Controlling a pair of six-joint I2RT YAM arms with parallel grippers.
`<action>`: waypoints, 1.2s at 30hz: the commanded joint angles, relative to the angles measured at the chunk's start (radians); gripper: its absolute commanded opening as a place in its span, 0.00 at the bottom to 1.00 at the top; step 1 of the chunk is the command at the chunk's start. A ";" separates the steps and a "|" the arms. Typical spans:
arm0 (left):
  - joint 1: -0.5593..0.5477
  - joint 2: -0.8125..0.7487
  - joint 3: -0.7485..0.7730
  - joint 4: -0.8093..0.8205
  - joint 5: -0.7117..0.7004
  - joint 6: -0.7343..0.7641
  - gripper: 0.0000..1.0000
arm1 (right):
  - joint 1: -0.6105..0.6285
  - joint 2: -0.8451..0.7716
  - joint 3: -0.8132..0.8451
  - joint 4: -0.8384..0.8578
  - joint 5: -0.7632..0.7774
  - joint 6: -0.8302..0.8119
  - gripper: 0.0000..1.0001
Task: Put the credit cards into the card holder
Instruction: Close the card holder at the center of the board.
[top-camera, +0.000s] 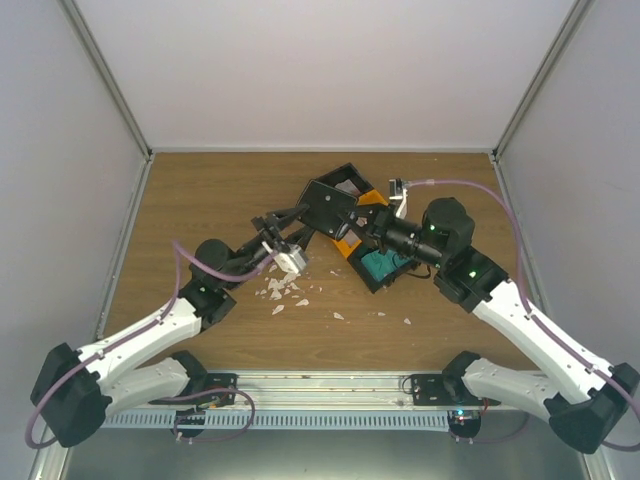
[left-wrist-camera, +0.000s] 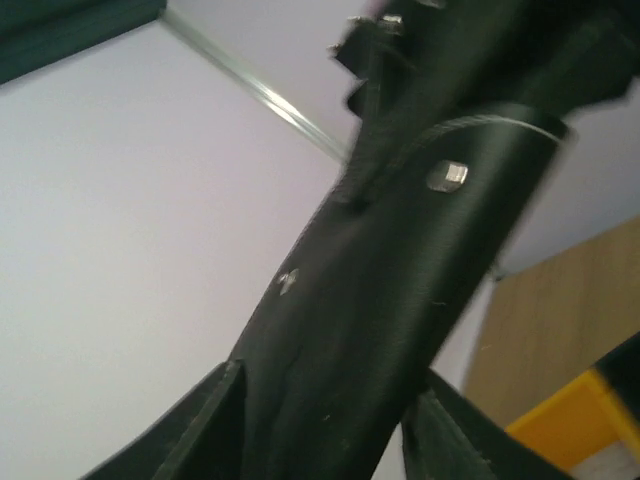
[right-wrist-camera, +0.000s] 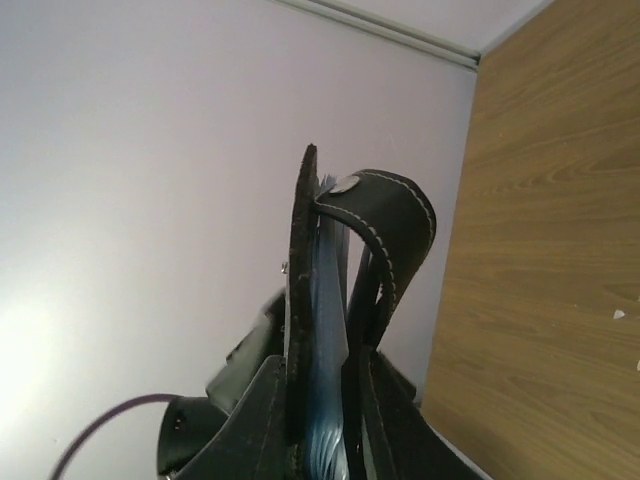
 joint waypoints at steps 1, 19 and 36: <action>-0.011 -0.105 -0.012 0.008 -0.058 -0.376 0.52 | -0.002 -0.050 -0.045 0.086 0.057 -0.142 0.01; -0.008 -0.221 -0.056 -0.643 -0.069 -1.666 0.76 | 0.003 0.069 -0.469 0.334 0.106 -0.179 0.01; 0.009 0.146 -0.150 -0.541 -0.029 -1.802 0.78 | 0.259 0.235 -0.691 0.406 0.361 0.135 0.12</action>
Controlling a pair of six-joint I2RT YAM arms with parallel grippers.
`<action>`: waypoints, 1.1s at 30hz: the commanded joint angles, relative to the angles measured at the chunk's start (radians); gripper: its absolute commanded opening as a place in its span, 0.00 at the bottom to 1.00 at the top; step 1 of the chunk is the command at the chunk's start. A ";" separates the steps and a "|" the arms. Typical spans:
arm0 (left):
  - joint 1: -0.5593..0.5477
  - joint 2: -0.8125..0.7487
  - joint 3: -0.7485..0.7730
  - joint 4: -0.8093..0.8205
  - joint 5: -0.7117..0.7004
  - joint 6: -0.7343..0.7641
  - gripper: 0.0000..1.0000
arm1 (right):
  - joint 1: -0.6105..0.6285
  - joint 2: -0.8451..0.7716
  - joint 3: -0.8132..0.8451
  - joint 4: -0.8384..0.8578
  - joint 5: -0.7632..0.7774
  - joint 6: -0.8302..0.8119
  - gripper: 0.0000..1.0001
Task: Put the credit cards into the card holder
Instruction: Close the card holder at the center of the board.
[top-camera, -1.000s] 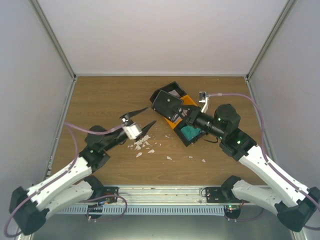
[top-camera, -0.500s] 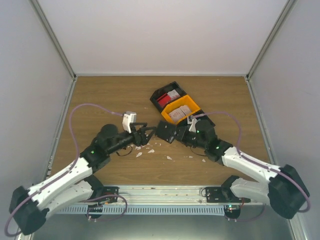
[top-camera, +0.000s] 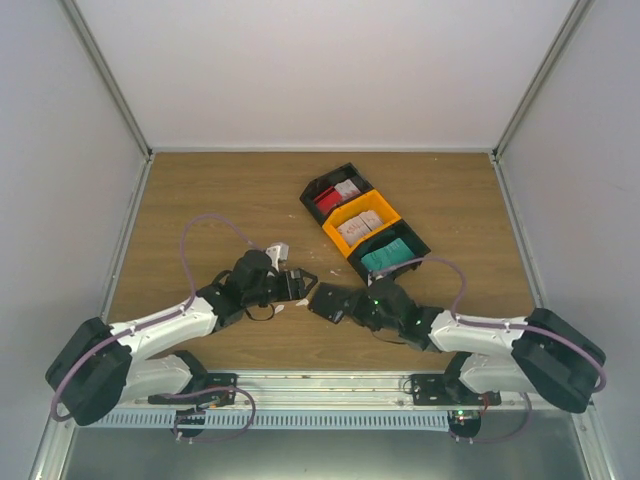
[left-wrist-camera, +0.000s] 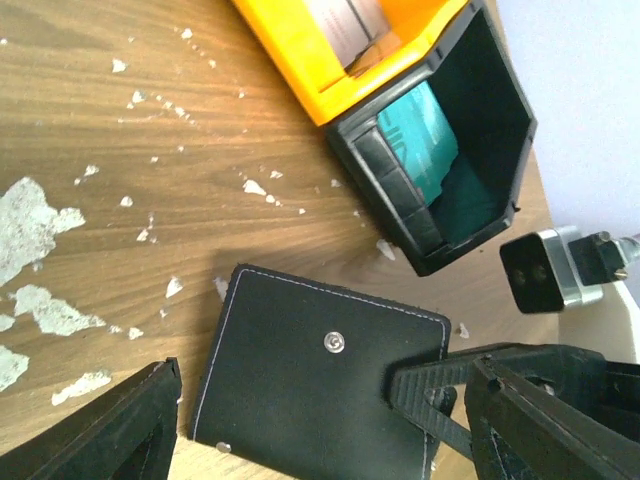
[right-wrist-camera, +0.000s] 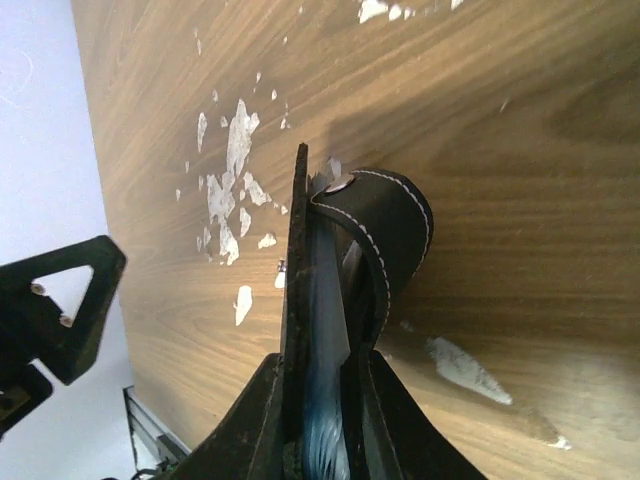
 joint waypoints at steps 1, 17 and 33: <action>0.006 0.021 -0.025 0.058 0.002 -0.029 0.78 | 0.058 0.040 0.001 0.045 0.059 0.090 0.14; 0.002 0.010 -0.092 0.019 0.062 -0.028 0.82 | -0.022 -0.259 0.159 -0.594 0.176 -0.435 0.68; -0.061 -0.054 -0.224 -0.034 0.027 -0.200 0.61 | -0.025 0.102 0.274 -0.545 -0.091 -0.732 0.22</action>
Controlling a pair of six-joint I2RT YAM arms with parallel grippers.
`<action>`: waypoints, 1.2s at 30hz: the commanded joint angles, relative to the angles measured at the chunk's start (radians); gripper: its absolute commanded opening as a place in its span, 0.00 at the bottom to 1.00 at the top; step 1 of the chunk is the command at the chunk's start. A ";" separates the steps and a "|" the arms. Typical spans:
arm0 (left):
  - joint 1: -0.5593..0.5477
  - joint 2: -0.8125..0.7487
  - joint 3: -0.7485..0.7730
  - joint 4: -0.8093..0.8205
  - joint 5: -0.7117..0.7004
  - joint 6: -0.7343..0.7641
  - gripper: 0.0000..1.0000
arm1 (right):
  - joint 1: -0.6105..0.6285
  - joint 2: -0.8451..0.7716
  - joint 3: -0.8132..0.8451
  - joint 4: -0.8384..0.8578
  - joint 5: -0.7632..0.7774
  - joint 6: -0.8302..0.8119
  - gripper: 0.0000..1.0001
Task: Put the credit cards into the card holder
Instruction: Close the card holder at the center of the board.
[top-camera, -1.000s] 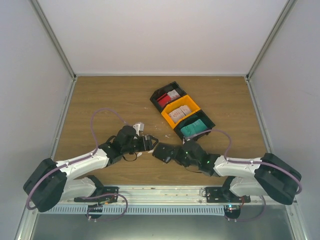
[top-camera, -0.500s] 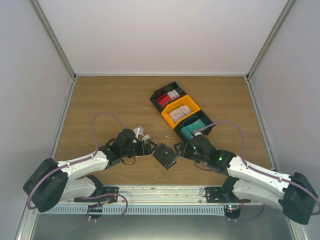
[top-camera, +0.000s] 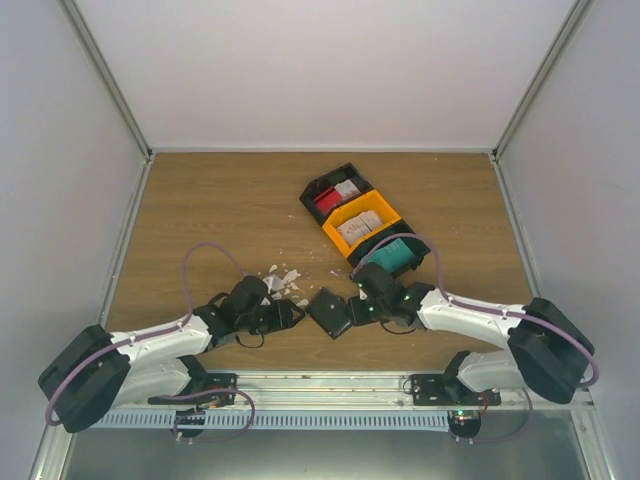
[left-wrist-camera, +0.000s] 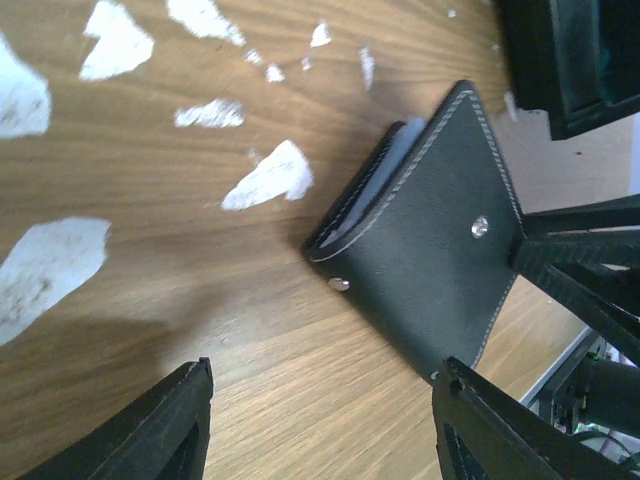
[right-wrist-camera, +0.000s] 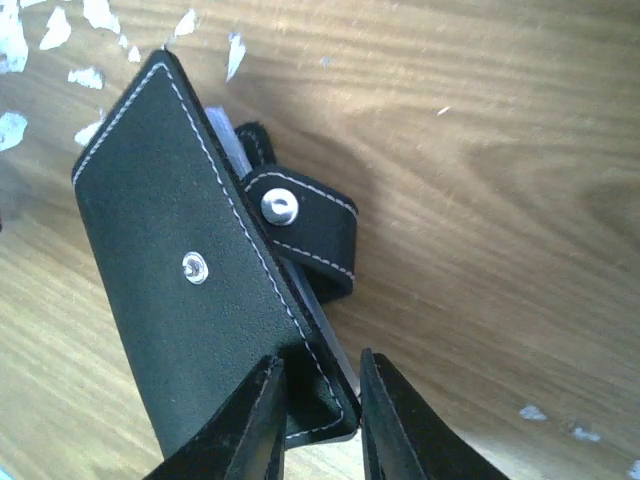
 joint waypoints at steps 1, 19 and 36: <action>-0.013 0.001 -0.033 0.006 -0.032 -0.057 0.61 | 0.005 0.022 0.014 0.022 -0.106 -0.034 0.21; -0.023 0.275 0.080 0.032 0.022 0.059 0.44 | 0.094 0.121 0.018 0.227 -0.187 0.035 0.17; 0.007 0.334 0.135 -0.038 0.038 0.191 0.39 | 0.103 0.051 0.016 0.028 0.014 -0.077 0.42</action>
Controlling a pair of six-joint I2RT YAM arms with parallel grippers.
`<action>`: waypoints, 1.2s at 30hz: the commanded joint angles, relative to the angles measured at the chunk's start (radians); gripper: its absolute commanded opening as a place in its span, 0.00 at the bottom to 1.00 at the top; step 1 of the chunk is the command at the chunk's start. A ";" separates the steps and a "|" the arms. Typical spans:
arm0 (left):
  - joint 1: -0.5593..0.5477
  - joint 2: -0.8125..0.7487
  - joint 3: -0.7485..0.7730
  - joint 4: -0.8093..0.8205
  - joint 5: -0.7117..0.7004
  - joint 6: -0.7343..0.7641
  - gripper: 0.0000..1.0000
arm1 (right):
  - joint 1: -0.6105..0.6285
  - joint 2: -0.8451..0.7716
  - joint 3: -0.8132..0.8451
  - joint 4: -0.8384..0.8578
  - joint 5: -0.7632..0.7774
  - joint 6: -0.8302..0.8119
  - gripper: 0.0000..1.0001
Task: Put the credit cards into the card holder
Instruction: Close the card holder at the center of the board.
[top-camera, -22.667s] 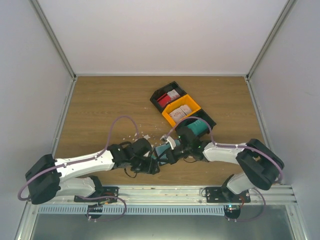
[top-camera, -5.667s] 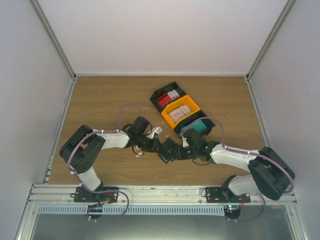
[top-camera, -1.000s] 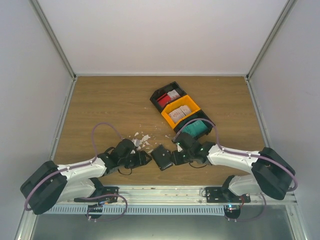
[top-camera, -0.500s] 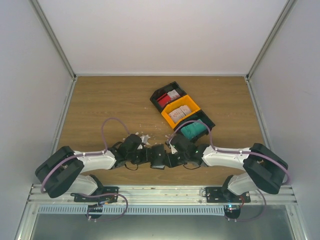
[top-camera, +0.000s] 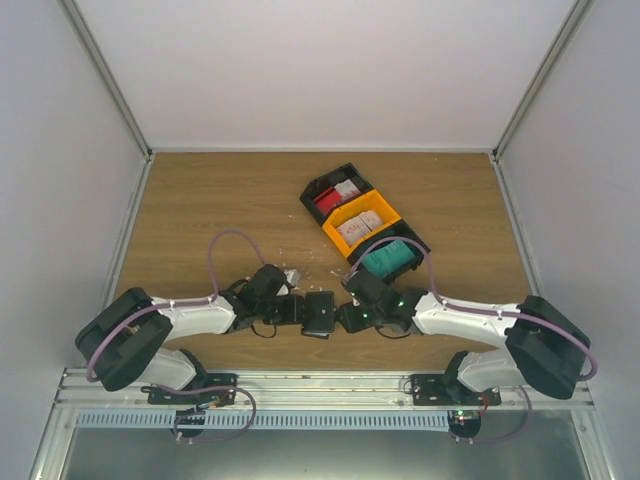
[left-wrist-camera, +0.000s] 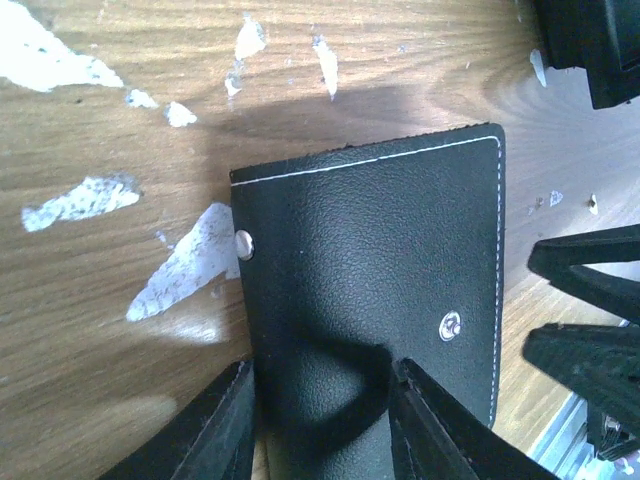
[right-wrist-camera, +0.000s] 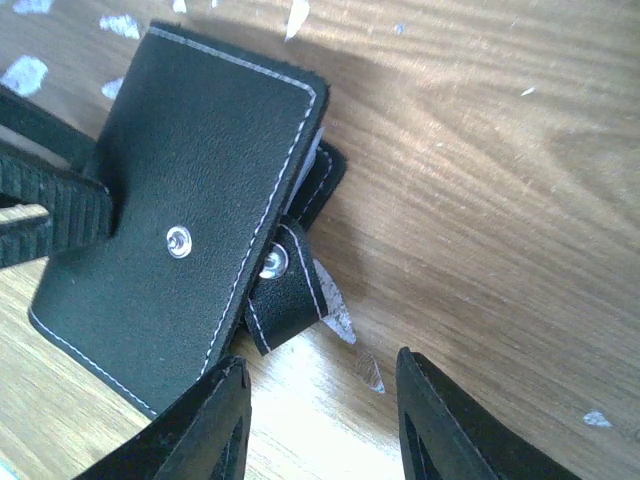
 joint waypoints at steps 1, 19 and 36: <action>0.009 0.052 0.007 -0.108 -0.018 0.050 0.38 | 0.018 0.042 0.021 0.014 -0.035 -0.086 0.43; 0.007 0.036 -0.019 -0.130 -0.062 -0.006 0.24 | 0.030 0.169 0.110 -0.153 0.328 0.129 0.47; -0.014 0.033 -0.037 0.020 0.012 -0.030 0.38 | -0.082 -0.019 0.149 -0.101 0.115 0.081 0.57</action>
